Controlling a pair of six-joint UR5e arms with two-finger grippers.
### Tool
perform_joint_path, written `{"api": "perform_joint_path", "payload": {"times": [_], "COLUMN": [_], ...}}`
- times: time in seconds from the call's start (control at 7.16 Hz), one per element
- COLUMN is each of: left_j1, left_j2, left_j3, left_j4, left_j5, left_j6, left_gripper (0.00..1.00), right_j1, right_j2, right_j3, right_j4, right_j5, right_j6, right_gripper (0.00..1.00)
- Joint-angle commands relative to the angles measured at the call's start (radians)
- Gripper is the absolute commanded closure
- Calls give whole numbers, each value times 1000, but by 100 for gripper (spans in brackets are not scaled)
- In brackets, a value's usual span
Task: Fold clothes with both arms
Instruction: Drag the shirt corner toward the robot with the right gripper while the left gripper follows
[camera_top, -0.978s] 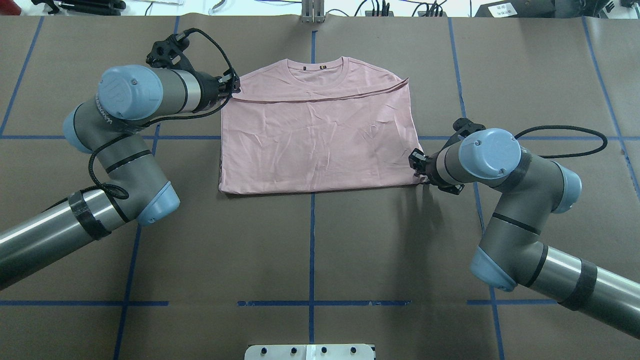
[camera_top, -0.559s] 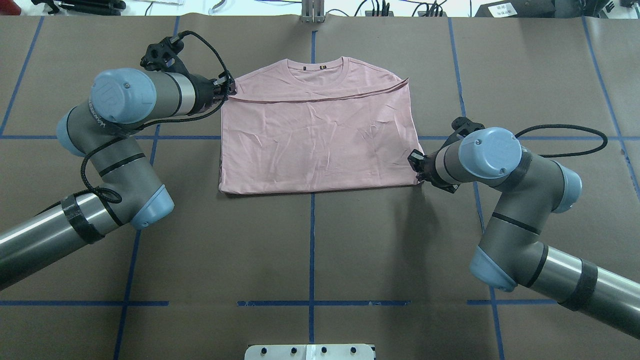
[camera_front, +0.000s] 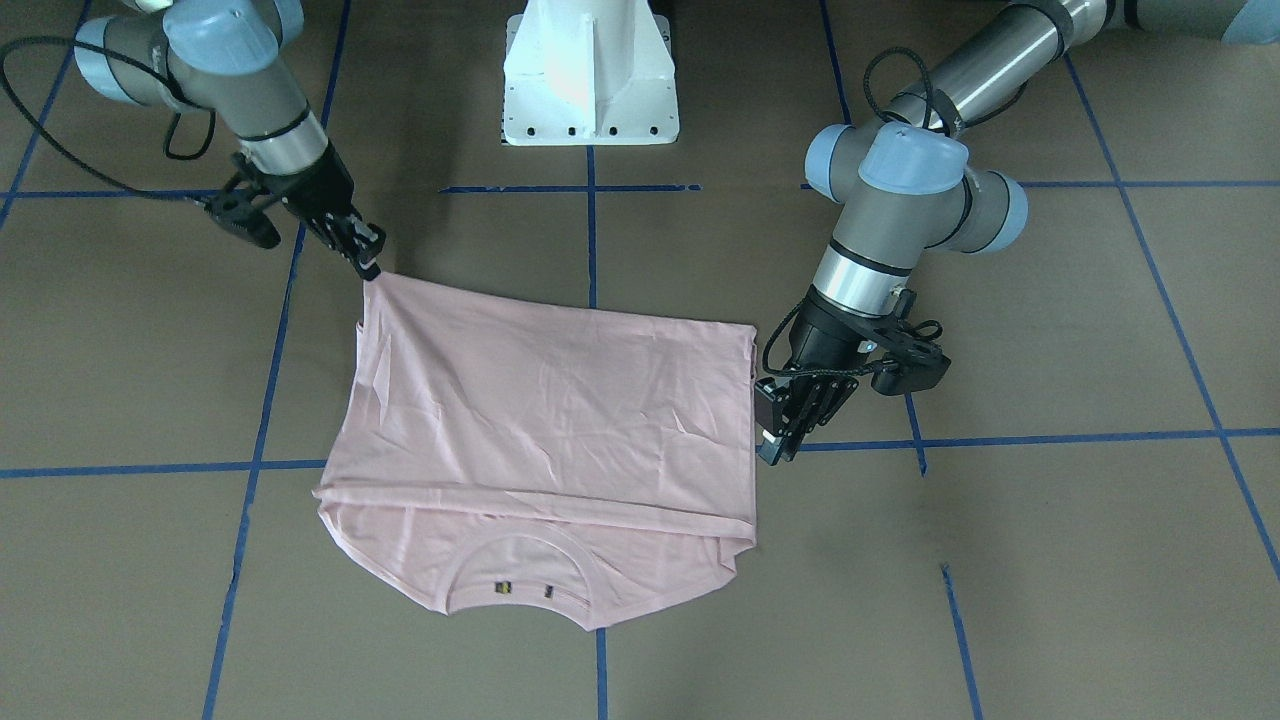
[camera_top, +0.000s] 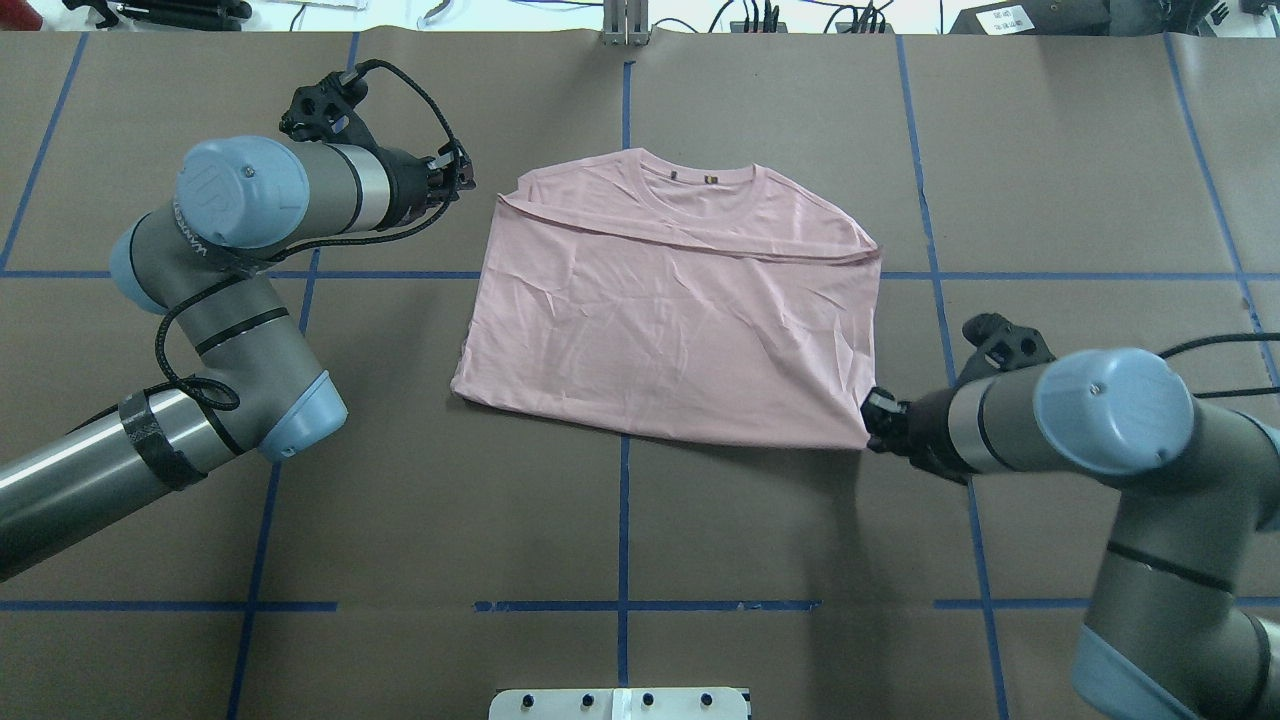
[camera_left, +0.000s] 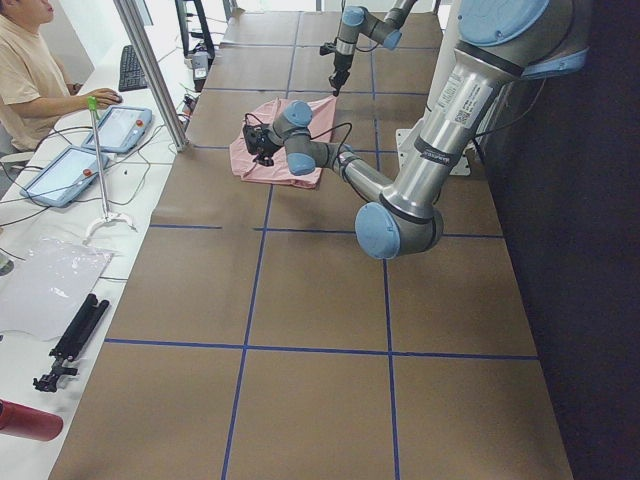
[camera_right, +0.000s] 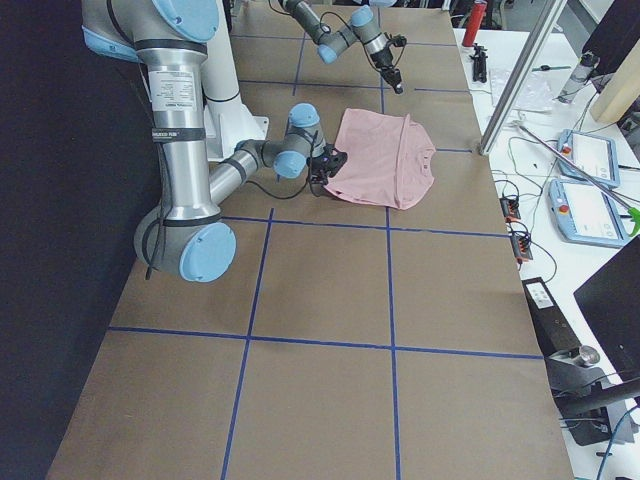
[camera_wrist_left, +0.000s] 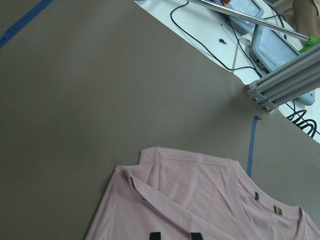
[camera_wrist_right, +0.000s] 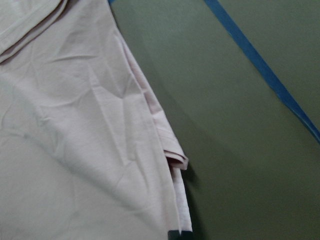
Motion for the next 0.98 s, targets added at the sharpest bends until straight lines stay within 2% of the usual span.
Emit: {"api": "perform_joint_path", "payload": {"times": [0.0, 0.14, 0.28, 0.42, 0.56, 0.7, 0.84], "left_j1": [6, 6, 13, 53, 94, 158, 209], "left_j2": [1, 1, 6, 33, 61, 157, 170], "left_j3": [-2, -8, -36, -80, -150, -267, -344], "left_j4": [-2, -1, 2, 7, 21, 89, 228], "left_j5": [-8, -22, -38, -48, -40, -34, -22], "left_j6": [1, -1, -4, -69, -129, -160, -172], "left_gripper": [68, 68, 65, 63, 60, 57, 52], "right_j1": [-262, -341, -410, -426, -426, -323, -217], "right_j2": [-115, -118, -123, -130, -150, -138, -131], "right_j3": [166, 183, 186, 185, 183, 195, 205], "right_j4": [0, 0, 0, 0, 0, 0, 2], "right_j5": [9, 11, -4, -27, -53, -57, -52], "right_j6": [113, 115, 125, 133, 133, 132, 124], "right_gripper": [100, 98, 25, 0, 0, 0, 0]}}
